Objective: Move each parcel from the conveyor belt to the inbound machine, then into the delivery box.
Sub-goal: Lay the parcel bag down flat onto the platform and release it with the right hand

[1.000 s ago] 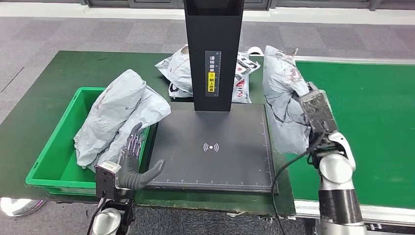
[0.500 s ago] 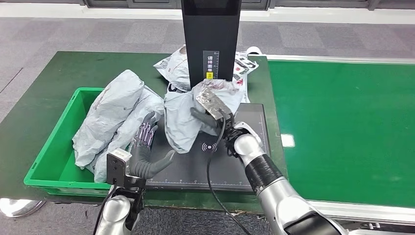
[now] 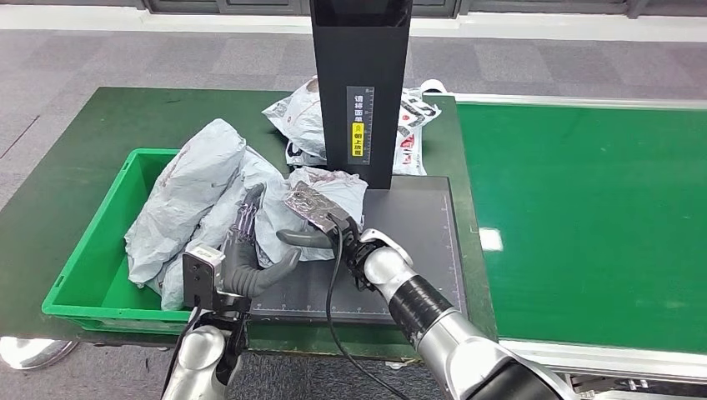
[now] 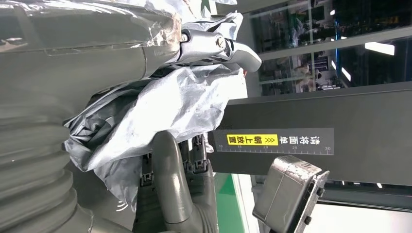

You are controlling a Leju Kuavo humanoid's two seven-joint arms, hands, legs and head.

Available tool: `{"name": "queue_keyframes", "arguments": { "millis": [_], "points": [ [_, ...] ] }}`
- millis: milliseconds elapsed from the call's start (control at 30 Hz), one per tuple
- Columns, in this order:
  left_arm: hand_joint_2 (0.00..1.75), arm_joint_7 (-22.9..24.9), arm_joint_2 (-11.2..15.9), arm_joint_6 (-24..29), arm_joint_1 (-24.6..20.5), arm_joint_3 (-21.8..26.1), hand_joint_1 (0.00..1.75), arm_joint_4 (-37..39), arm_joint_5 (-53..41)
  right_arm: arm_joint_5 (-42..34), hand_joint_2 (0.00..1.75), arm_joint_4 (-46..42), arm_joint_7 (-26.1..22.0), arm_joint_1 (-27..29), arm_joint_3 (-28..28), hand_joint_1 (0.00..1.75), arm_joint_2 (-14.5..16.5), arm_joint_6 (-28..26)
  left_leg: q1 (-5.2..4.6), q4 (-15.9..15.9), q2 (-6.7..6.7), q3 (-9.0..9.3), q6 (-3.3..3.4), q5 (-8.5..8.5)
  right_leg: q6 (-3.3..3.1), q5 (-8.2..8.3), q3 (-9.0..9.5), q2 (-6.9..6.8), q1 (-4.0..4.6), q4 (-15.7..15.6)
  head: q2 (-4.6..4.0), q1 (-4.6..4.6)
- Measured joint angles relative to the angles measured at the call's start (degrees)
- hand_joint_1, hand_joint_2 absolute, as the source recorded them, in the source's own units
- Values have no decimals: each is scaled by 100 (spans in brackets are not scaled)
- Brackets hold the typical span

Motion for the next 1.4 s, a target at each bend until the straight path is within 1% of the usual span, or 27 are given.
{"name": "queue_keyframes", "arguments": {
  "millis": [33,233,367,467,533,600,667,767,867,967,1067,1167,1267,1300,1333,1400],
  "points": [
    [175,0,1,0,-4,-3,0,4,0,-35,0,28,-15,-18,27,0,0,-1,0,0,0,0,0,0,0,0,0,0,0,0,0,0],
    [175,0,8,1,-21,-28,0,55,-2,127,0,110,-206,-117,77,0,-27,67,0,0,1,0,0,0,0,0,-1,1,1,0,0,0],
    [175,-1,21,31,6,-26,0,55,-50,446,0,-233,-298,-99,69,0,-167,110,0,0,1,0,0,0,0,0,-1,1,0,0,0,0],
    [175,-41,40,129,128,-12,0,-14,-121,720,0,-1094,-378,114,-38,0,-409,58,0,1,-3,-2,0,0,0,0,-1,-2,0,-1,0,-1],
    [175,-99,45,209,273,26,0,-105,-178,959,0,-2014,-387,370,-191,0,-630,6,0,2,-9,-6,1,-1,1,-1,-2,-7,-1,-2,0,0],
    [175,-140,46,242,417,79,0,-203,-214,1146,0,-2958,-273,618,-359,0,-835,40,-1,2,-11,-9,4,-5,1,-4,-4,-10,-1,-3,0,0],
    [175,-157,46,245,511,118,0,-279,-236,1239,0,-3679,-197,798,-491,0,-980,101,-2,2,-11,-9,7,-9,2,-6,-4,-9,-2,-4,0,1],
    [175,-162,45,245,572,156,0,-347,-249,1313,0,-4307,-206,968,-582,0,-1099,119,-2,2,-9,-8,6,-11,1,-6,-5,-7,-2,-5,0,1],
    [175,-162,45,245,593,174,0,-373,-252,1403,0,-4650,-284,1066,-647,0,-1167,73,-2,2,-7,-5,4,-9,0,-5,-6,-5,-1,-5,0,0],
    [175,-162,45,251,645,190,0,-418,-259,1796,0,-5019,-317,1273,-718,0,-1257,-210,-1,2,-8,-1,2,-7,0,-4,-3,-6,0,-5,0,-1],
    [175,-148,38,262,770,238,0,-539,-301,2597,0,-5624,-49,1695,-963,0,-1371,-556,-1,2,-11,-4,3,-8,0,-6,-1,-10,0,-5,0,0],
    [175,-57,-5,262,826,284,0,-659,-395,3776,0,-6157,492,2054,-1289,0,-1438,-683,-2,2,-11,-5,6,-14,2,-8,-1,-10,-2,-5,0,0],
    [175,81,-51,244,830,310,0,-754,-481,5180,0,-6530,1241,2418,-1495,0,-1502,-483,-3,2,-11,-5,7,-17,2,-9,-1,-9,-3,-6,0,1],
    [175,119,-59,232,830,313,0,-778,-498,5517,0,-6618,1432,2544,-1523,0,-1525,-390,-4,2,-10,-4,7,-18,2,-9,-1,-9,-3,-7,0,0],
    [175,149,-66,218,827,314,0,-798,-509,5775,0,-6686,1579,2652,-1538,0,-1547,-311,-4,2,-9,-4,7,-18,2,-9,-1,-9,-3,-7,0,0],
    [175,190,-85,194,816,316,0,-826,-526,6063,0,-6767,1766,2809,-1559,0,-1586,-200,-4,2,-7,-3,7,-18,2,-9,-2,-8,-3,-7,0,-1]
  ]
}}
